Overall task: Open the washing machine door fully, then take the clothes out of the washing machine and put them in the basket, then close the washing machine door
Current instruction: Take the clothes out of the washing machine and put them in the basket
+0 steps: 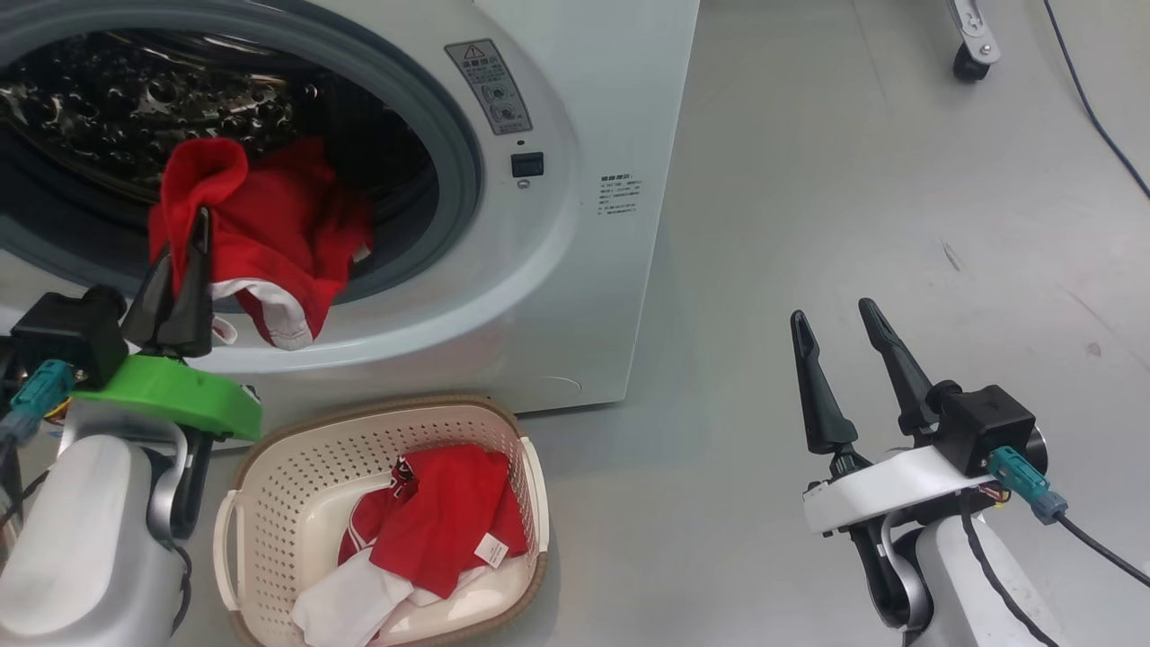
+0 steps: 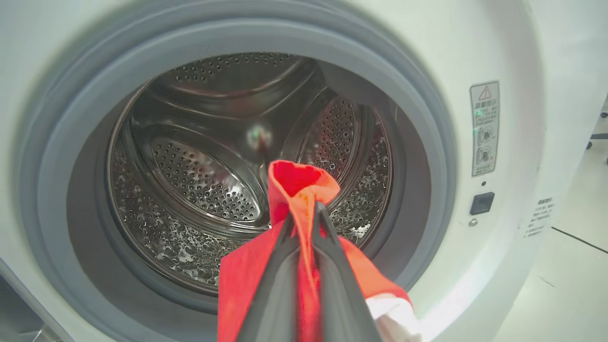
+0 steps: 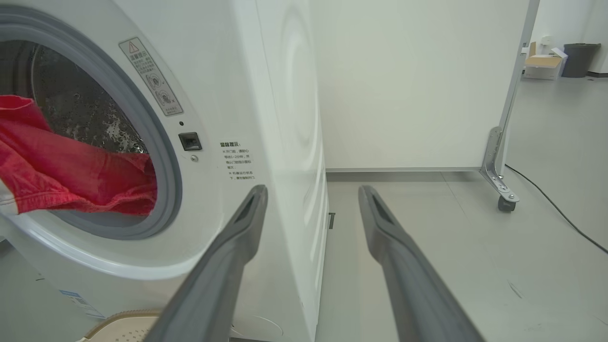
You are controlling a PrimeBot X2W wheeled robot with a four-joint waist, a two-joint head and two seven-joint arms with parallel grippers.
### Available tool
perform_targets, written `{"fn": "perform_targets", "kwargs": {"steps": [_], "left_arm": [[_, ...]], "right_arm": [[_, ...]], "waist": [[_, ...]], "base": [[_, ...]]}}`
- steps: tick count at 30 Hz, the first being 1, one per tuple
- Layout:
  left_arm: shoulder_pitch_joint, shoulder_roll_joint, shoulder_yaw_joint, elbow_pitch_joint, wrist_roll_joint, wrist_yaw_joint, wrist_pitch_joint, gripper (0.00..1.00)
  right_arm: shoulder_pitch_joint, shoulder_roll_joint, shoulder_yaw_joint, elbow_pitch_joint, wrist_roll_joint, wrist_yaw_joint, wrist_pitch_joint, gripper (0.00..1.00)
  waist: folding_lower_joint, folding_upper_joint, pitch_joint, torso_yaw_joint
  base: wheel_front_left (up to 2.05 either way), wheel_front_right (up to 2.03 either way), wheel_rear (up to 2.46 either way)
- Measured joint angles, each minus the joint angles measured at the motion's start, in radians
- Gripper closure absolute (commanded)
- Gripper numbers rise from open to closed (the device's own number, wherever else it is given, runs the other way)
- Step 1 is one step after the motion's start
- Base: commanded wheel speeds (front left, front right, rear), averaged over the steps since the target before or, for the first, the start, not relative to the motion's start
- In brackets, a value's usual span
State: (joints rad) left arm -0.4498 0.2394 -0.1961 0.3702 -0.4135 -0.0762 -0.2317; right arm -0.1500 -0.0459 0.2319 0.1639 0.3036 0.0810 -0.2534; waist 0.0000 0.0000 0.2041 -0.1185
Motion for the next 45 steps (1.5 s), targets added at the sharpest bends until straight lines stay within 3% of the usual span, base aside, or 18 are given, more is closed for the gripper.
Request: {"fn": "perform_targets", "kwargs": {"steps": [23,31,45], "left_arm": [[0.047,0.004,0.087,-0.288,-0.018,-0.001,-0.021,1.00],[0.136,0.001,0.065,-0.282,-0.029,-0.001,-0.012,1.00],[0.269,0.032,0.019,-0.152,-0.037,-0.009,0.127,1.00]], "right_arm": [[0.016,0.000,0.011,0.004,-0.006,0.015,0.000,0.00],[0.016,0.000,0.012,0.004,-0.006,0.018,0.000,0.00],[0.014,0.000,0.054,-0.010,-0.003,0.024,0.000,0.00]], "waist": [[0.0000,0.0000,-0.031,0.009],[0.0000,0.0000,-0.029,-0.001],[0.0000,0.0000,0.034,-0.050]], "base": [[0.00,0.00,0.00],[0.00,0.00,0.00],[0.00,0.00,0.00]]}}
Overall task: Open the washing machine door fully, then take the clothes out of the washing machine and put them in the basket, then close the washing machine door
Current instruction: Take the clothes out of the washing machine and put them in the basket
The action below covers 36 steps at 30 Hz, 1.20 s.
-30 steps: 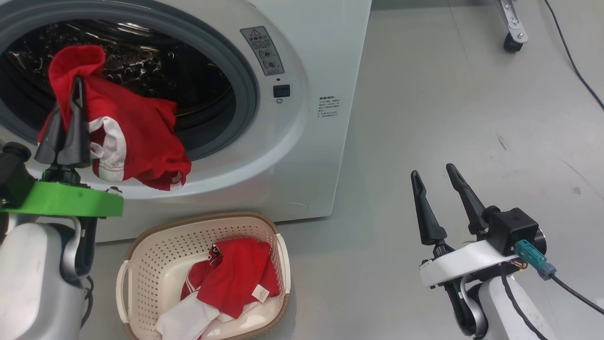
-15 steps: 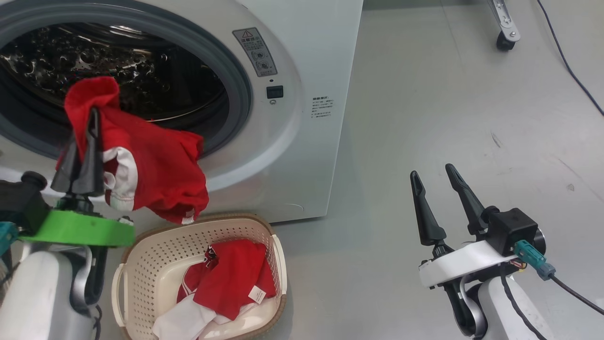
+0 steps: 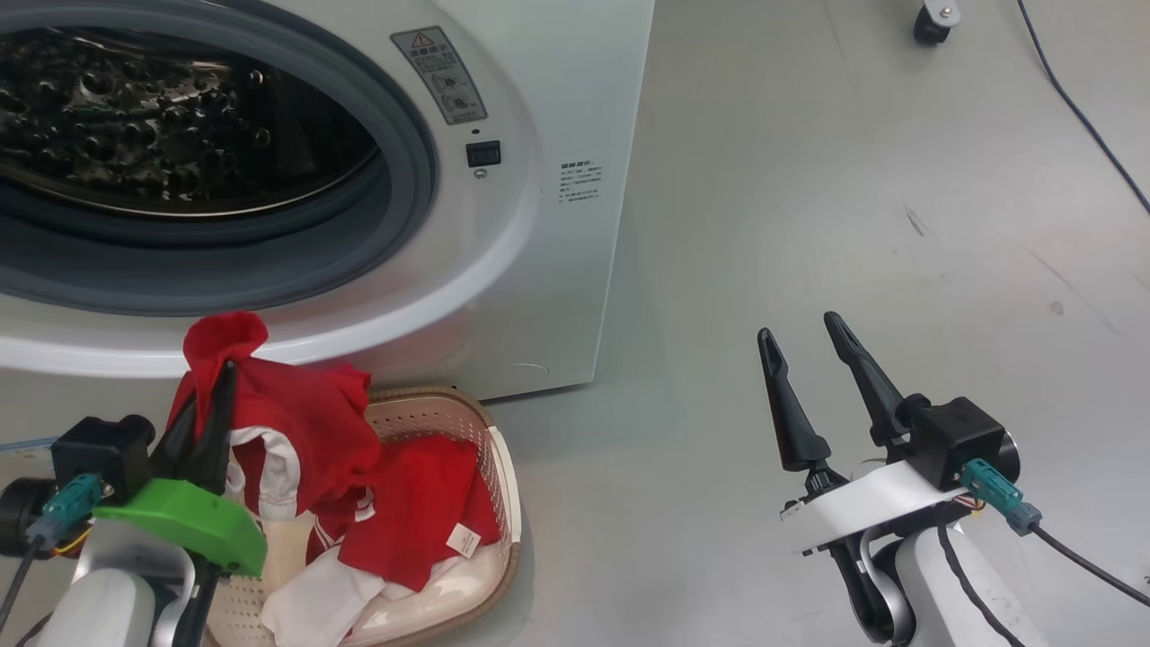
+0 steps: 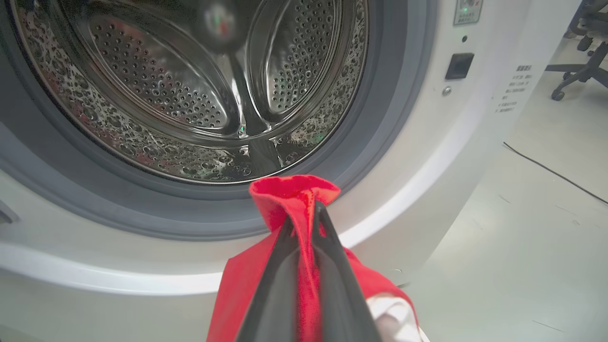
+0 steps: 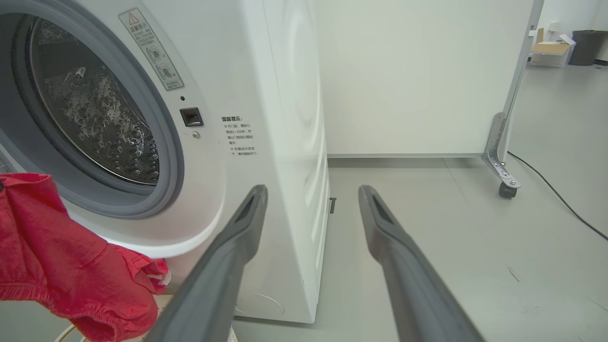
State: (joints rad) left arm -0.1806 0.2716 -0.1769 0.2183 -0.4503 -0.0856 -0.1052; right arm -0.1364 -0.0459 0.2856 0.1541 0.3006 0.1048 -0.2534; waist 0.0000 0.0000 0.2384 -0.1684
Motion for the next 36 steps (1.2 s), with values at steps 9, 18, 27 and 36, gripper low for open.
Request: {"fn": "perform_targets", "kwargs": {"steps": [9,18,27,36], "left_arm": [[0.005,0.004,-0.026,0.046,-0.004,-0.007,0.029,1.00],[-0.018,0.012,-0.046,0.114,0.002,-0.016,0.053,1.00],[-0.070,0.029,-0.022,0.220,-0.001,-0.016,0.065,1.00],[-0.125,0.032,-0.009,0.345,-0.016,-0.016,0.079,1.00]], "right_arm": [[-0.021,0.000,0.001,-0.023,0.016,0.000,0.000,0.00],[-0.056,0.000,0.010,-0.045,0.035,-0.005,0.000,0.00],[-0.065,0.001,0.007,-0.059,0.044,-0.020,0.000,0.00],[-0.086,0.001,0.001,-0.073,0.044,-0.028,0.000,0.00]], "waist": [[0.0000,0.0000,0.064,-0.053],[0.0000,0.0000,0.135,-0.112],[0.0000,0.0000,0.205,-0.154],[0.0000,0.0000,0.265,-0.172]], "base": [[0.00,0.00,0.00],[0.00,0.00,0.00],[0.00,0.00,0.00],[0.00,0.00,0.00]]}}
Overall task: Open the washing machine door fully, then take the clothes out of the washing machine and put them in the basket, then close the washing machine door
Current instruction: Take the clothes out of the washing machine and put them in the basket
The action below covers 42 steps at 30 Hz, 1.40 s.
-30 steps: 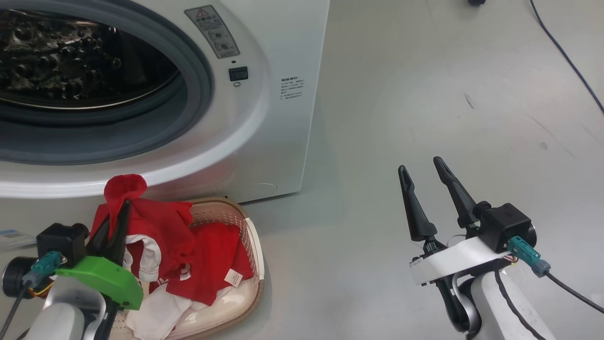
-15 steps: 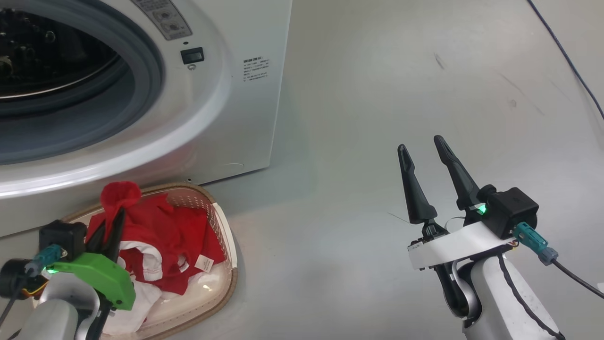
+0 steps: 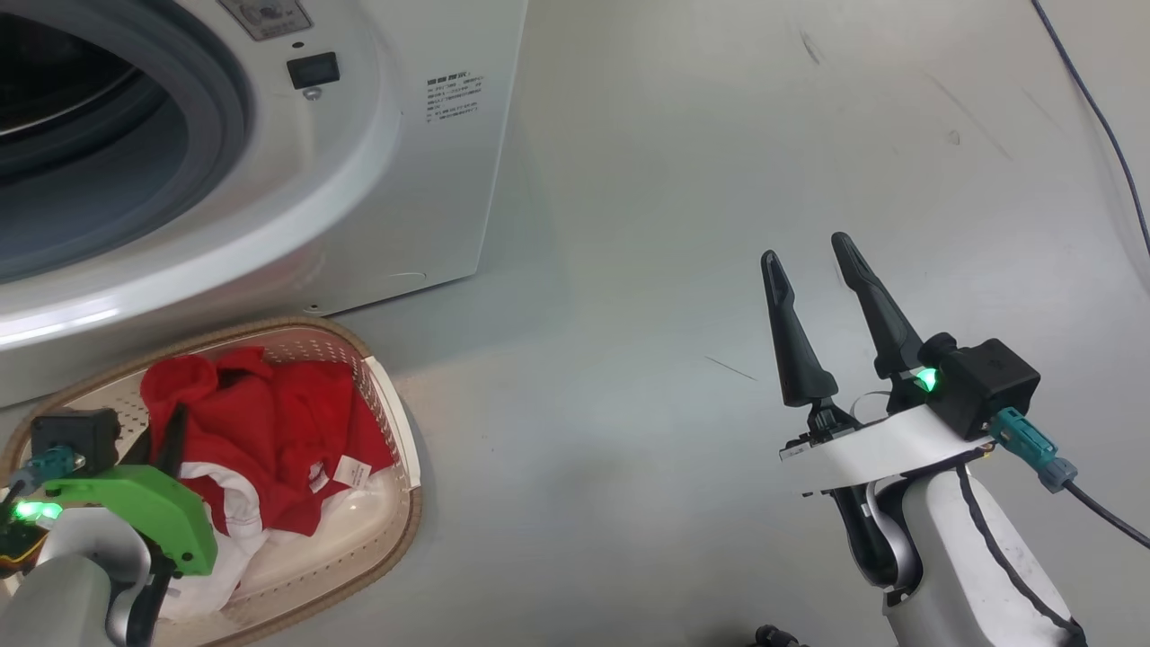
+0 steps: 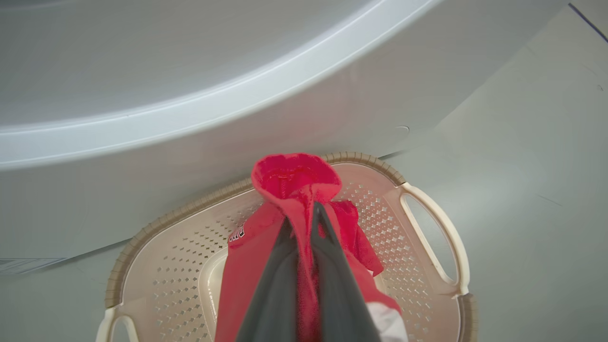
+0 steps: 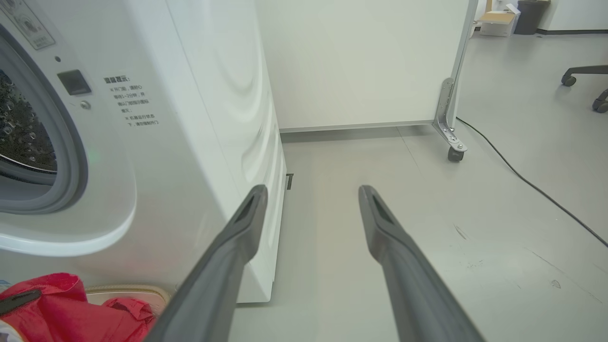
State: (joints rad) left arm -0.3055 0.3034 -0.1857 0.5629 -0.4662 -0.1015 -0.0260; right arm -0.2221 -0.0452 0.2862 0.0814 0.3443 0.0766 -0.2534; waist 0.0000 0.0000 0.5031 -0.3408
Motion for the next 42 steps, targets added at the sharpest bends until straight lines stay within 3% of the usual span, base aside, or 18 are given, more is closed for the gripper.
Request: {"fn": "perform_targets", "kwargs": {"steps": [23,24,25,42], "left_arm": [[-0.077,-0.001,0.059,0.268,-0.020,0.036,-0.030,1.00],[-0.081,-0.002,0.059,0.274,-0.021,0.036,-0.030,0.86],[-0.087,-0.003,0.058,0.282,-0.021,0.036,-0.030,0.00],[-0.138,-0.034,0.020,0.370,-0.016,0.020,-0.105,0.00]], "right_arm": [[-0.034,0.001,-0.009,-0.010,-0.029,-0.008,0.000,0.00],[-0.034,0.001,-0.009,-0.010,-0.029,-0.008,0.000,0.00],[-0.034,0.001,-0.009,-0.010,-0.029,-0.008,0.000,0.00],[-0.035,0.001,-0.004,0.005,-0.030,-0.008,0.000,0.00]], "waist": [[0.0000,0.0000,0.063,0.009],[0.0000,0.0000,0.063,0.010],[0.0000,0.0000,0.063,0.010],[0.0000,0.0000,0.027,0.028]], "base": [[0.00,0.00,0.00],[0.00,0.00,0.00],[0.00,0.00,0.00],[0.00,0.00,0.00]]}}
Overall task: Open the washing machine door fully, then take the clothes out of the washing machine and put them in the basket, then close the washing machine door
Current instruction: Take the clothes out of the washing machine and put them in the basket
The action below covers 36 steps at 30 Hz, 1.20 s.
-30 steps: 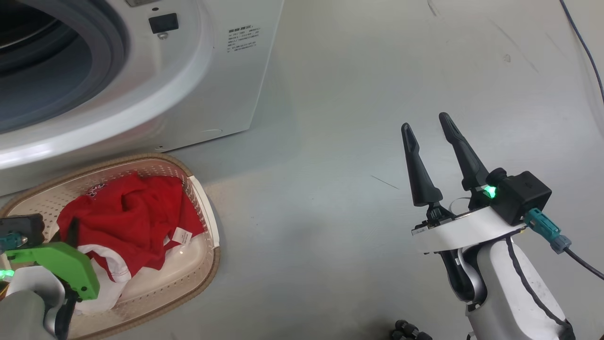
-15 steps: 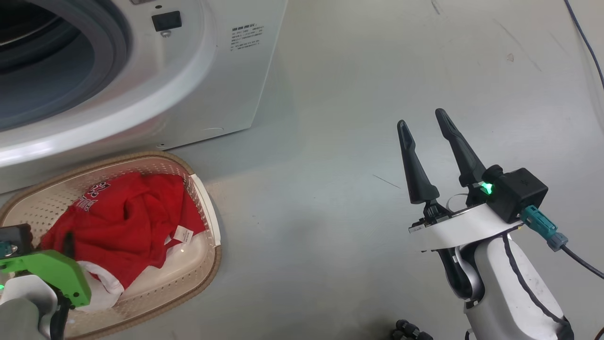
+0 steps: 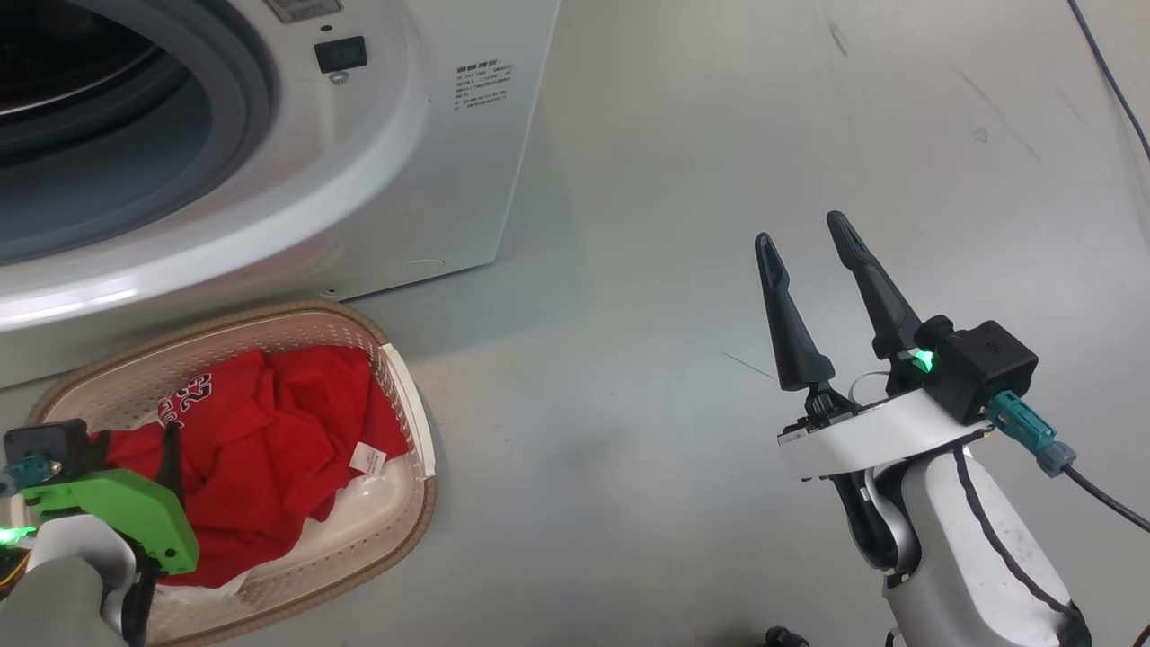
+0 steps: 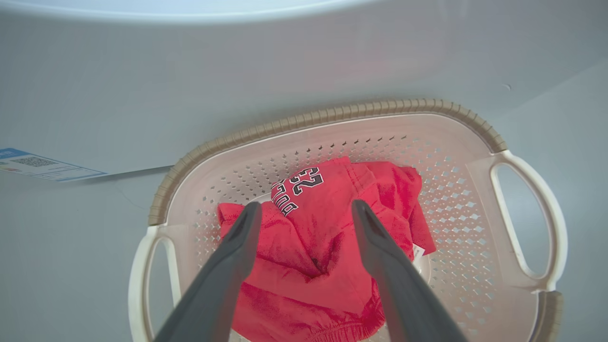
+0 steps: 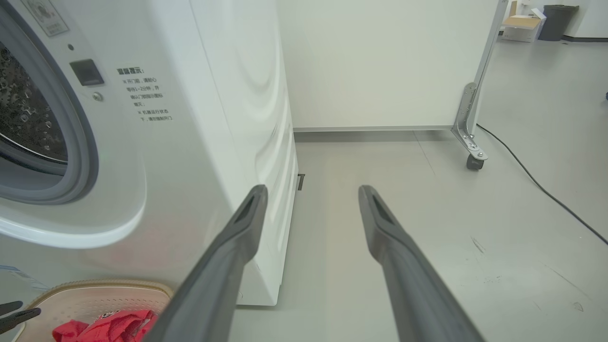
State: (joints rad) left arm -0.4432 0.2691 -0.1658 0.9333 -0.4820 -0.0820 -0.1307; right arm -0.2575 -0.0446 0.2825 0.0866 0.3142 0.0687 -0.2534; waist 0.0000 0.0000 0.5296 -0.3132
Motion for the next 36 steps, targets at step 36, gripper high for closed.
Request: {"fn": "perform_targets", "kwargs": {"steps": [36], "left_arm": [[-0.015,-0.125,-0.027,-0.307,0.037,-0.038,-0.119,0.00]], "right_arm": [[0.070,-0.001,-0.066,0.066,-0.025,0.012,0.000,0.00]], "waist": [[0.0000,0.0000,-0.283,0.166]], "base": [[0.00,0.00,0.00]]}}
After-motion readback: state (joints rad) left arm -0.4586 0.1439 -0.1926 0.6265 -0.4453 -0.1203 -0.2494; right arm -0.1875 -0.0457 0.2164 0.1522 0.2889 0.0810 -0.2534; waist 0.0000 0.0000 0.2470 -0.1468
